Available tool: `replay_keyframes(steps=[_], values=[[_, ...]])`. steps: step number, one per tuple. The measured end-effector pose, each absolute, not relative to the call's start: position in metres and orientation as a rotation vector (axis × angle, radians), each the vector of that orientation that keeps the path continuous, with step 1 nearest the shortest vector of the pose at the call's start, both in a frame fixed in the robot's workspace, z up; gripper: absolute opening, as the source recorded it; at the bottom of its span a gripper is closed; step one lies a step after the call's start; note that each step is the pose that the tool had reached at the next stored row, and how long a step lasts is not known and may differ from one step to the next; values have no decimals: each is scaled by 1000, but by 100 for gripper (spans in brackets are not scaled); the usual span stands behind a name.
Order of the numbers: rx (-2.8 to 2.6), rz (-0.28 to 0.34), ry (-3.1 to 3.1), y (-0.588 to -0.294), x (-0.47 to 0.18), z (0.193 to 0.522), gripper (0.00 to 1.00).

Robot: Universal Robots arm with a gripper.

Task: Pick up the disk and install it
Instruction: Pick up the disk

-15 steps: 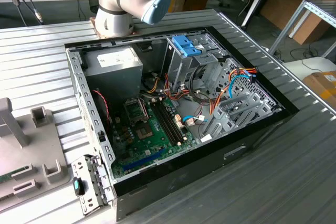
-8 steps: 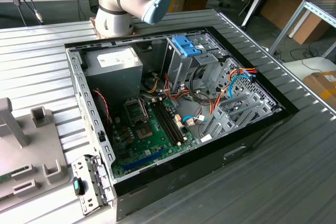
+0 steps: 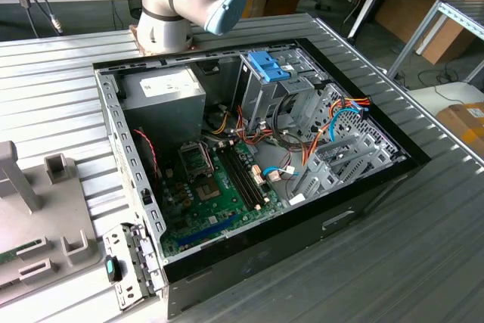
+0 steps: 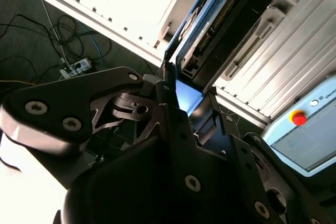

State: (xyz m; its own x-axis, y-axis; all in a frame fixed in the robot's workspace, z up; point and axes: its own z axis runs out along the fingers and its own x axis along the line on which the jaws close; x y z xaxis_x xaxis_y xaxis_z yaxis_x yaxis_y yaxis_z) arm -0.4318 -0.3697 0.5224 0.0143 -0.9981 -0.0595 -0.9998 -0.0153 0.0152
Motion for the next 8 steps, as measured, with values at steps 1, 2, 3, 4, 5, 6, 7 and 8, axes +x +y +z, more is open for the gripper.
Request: replay_keyframes(steps=[1, 2, 3, 4, 5, 6, 7, 8], values=[[-2215, 83, 2183, -370, -431, 522, 36], [-2215, 83, 2183, -370, -431, 522, 36], [-2215, 83, 2183, -370, -430, 522, 36], [-2215, 83, 2183, -370, -430, 522, 36], [-2215, 83, 2182, -370, -430, 522, 36], [-2215, 83, 2183, -370, -429, 522, 36], [-2215, 83, 2183, -370, -429, 522, 36], [-2215, 82, 2183, -370, -428, 522, 36]])
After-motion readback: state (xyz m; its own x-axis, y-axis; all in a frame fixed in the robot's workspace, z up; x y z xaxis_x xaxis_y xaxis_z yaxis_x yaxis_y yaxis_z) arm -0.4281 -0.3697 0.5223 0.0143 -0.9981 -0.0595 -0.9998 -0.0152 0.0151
